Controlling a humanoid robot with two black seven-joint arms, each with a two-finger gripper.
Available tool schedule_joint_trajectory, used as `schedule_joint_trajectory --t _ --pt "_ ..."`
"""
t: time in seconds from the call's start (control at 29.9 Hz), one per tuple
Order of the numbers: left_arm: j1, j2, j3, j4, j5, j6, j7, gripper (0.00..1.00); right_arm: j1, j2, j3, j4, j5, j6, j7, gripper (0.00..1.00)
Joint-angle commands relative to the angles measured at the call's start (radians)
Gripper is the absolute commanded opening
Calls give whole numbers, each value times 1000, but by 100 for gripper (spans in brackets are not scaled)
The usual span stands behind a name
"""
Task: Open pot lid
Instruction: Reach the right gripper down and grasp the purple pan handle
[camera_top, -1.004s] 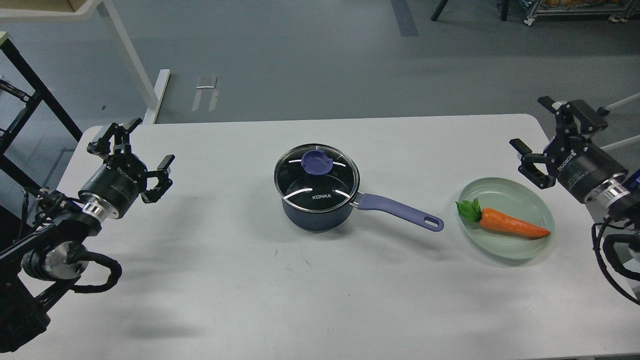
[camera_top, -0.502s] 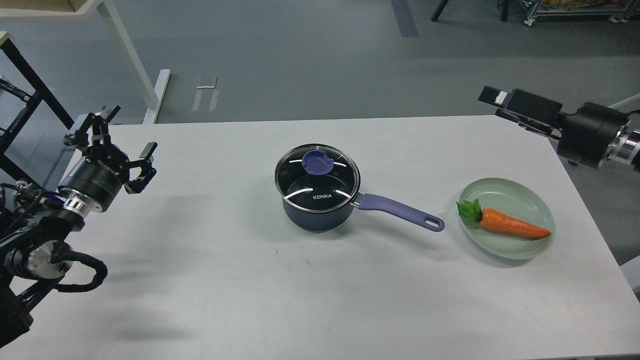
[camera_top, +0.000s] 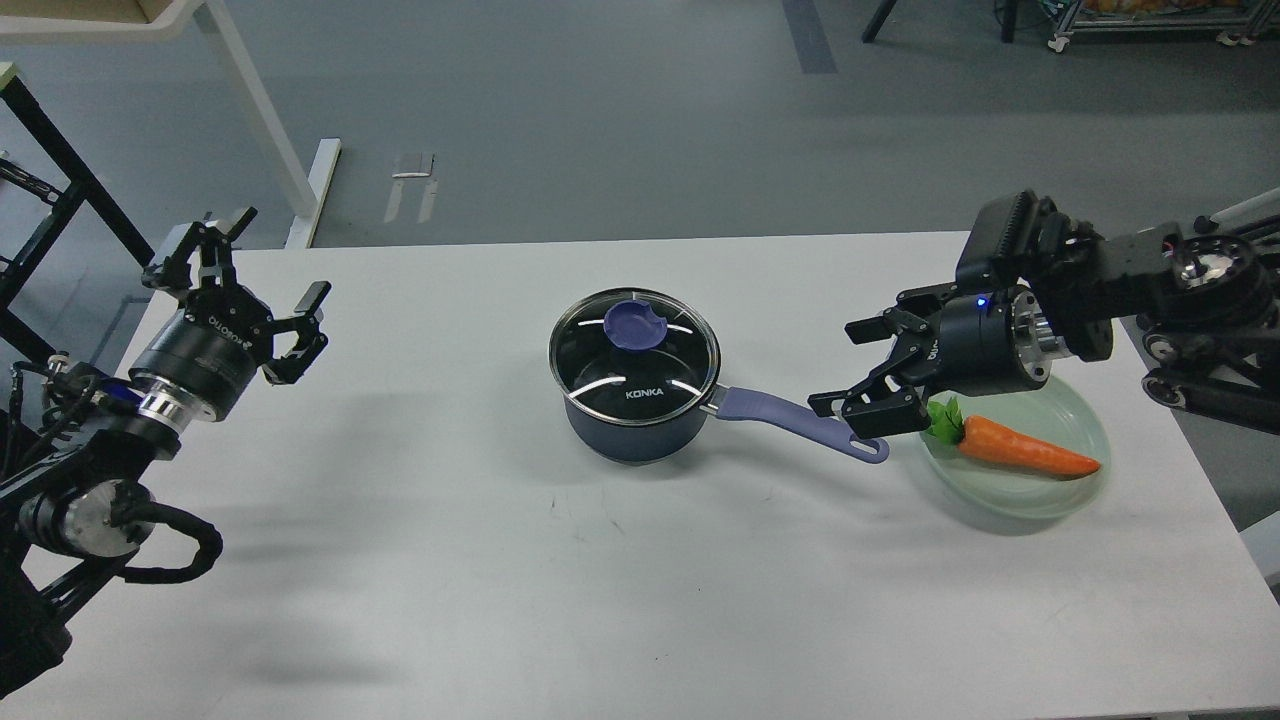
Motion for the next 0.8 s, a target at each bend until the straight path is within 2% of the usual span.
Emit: schedule_joint_trajectory --t 0.0,0.23,0.33,0.7,0.77 --pt "1 3 0 -9 0 1 0 99 -8 79 -70 -73 2 -59 0 87" --pt "-1 0 0 -12 0 1 0 99 -49 112 -107 -80 10 -67 0 75" --pt "1 -2 0 -15 0 1 0 99 -64 112 -107 -80 39 -67 0 64" --pt "-1 -2 0 -30 2 1 0 99 -107 136 -107 -104 82 -105 0 59" --pt "-1 0 0 -28 2 1 0 99 -115 139 -107 -106 82 -113 0 54"
